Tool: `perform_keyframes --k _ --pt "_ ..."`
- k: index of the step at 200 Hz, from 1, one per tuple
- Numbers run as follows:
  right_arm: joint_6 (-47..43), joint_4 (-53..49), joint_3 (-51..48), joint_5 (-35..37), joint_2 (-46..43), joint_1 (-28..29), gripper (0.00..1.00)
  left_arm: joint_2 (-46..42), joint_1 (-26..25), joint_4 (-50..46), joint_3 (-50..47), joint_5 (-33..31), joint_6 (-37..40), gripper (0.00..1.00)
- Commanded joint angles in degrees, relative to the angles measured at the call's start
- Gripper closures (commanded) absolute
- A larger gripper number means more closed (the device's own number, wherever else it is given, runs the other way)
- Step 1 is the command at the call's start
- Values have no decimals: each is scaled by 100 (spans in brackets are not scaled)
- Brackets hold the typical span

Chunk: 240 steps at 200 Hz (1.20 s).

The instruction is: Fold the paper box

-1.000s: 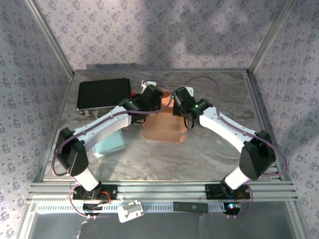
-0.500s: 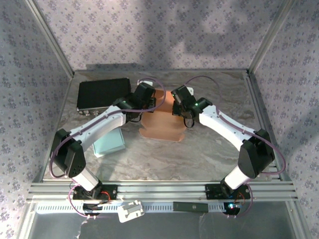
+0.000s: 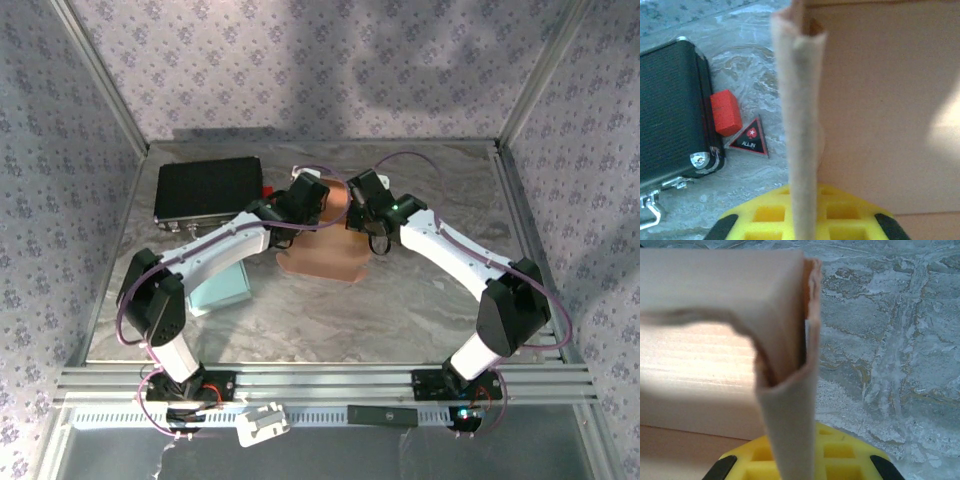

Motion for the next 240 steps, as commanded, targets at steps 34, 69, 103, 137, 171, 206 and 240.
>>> perform_keyframes --k 34,69,103,137,171,206,240 --pt "97 -111 173 -4 81 -25 100 281 -207 -579 461 -1353 -438 100" --pt "131 -264 164 30 69 -29 100 69 -216 -592 486 -997 -544 57" --pt "205 -285 168 40 87 -42 100 -429 -248 -574 450 -427 -611 32" --pt "289 -335 207 15 130 -51 100 -710 -145 -467 369 242 -482 30" --pt "419 -536 323 12 157 -66 100 -791 -3 -485 277 420 -431 37" --pt "845 -662 281 -77 162 -174 100 -1392 159 -801 -77 442 -1226 39" --pt "1638 -590 116 -211 185 -270 100 -2238 -490 -2068 -283 -319 -3175 47"
